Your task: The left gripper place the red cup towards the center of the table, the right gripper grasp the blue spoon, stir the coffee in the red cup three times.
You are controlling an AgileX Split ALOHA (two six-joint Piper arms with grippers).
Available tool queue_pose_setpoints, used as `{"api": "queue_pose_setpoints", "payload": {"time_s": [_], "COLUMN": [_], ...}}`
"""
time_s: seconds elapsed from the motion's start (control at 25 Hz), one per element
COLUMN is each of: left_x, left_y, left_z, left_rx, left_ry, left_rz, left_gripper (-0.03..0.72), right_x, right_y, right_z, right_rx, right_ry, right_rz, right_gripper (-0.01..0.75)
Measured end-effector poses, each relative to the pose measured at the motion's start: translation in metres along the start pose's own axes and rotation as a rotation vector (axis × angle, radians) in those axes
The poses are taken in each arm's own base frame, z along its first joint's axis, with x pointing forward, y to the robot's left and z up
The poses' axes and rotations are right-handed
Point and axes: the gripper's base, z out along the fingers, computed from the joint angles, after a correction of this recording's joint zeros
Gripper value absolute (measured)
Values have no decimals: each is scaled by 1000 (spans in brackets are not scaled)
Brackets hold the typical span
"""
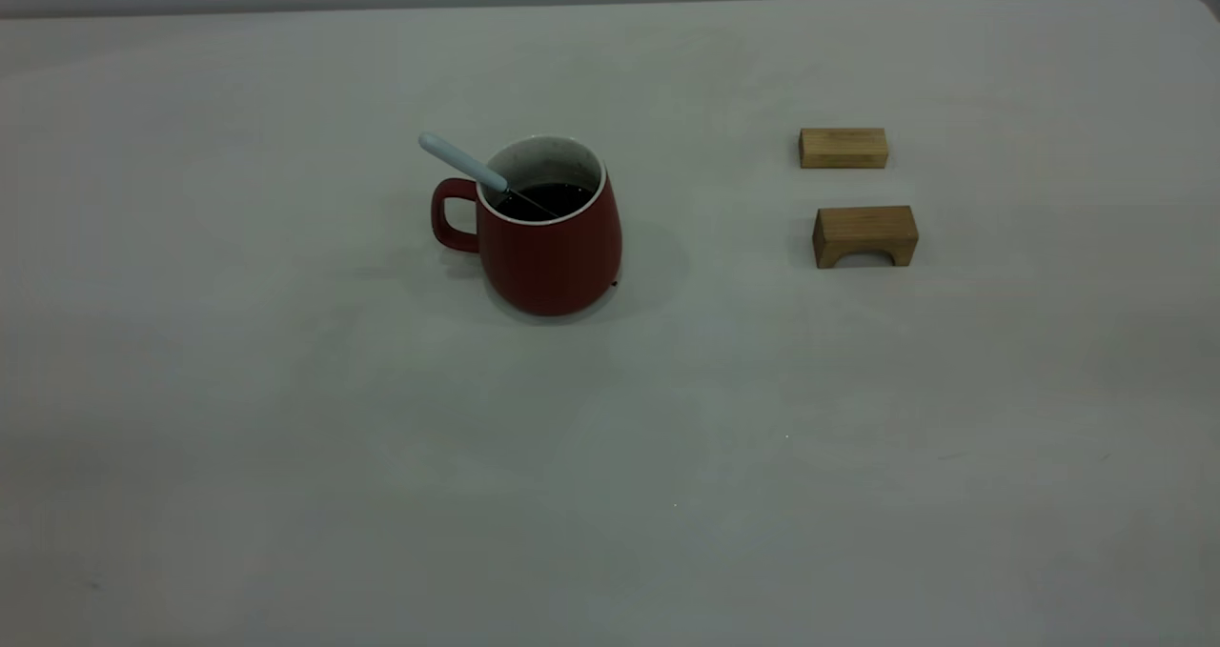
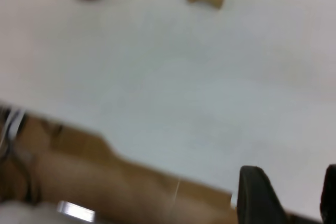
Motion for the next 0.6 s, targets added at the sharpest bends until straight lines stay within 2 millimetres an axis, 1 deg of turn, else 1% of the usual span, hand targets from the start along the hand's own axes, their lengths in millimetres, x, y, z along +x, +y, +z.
{"api": "queue_pose_setpoints", "payload": {"time_s": [0.12,0.28,0.52,0.6], "left_x": [0,0,0,0], "left_y": [0,0,0,0], "left_z": [0,0,0,0], "left_rx": [0,0,0,0], "left_ry": [0,0,0,0], "left_rz": [0,0,0,0], "left_gripper": [243,243,243,243], "right_x": [17,33,37,39], "right_y": [-2,-6,-6,-5], "right_z": [3,10,11,8], "right_rx": [62,143,179,183], "right_ry": [-92,-116,-123,-148], "right_rz": [10,33,61,61], "right_gripper": [334,334,334,334]}}
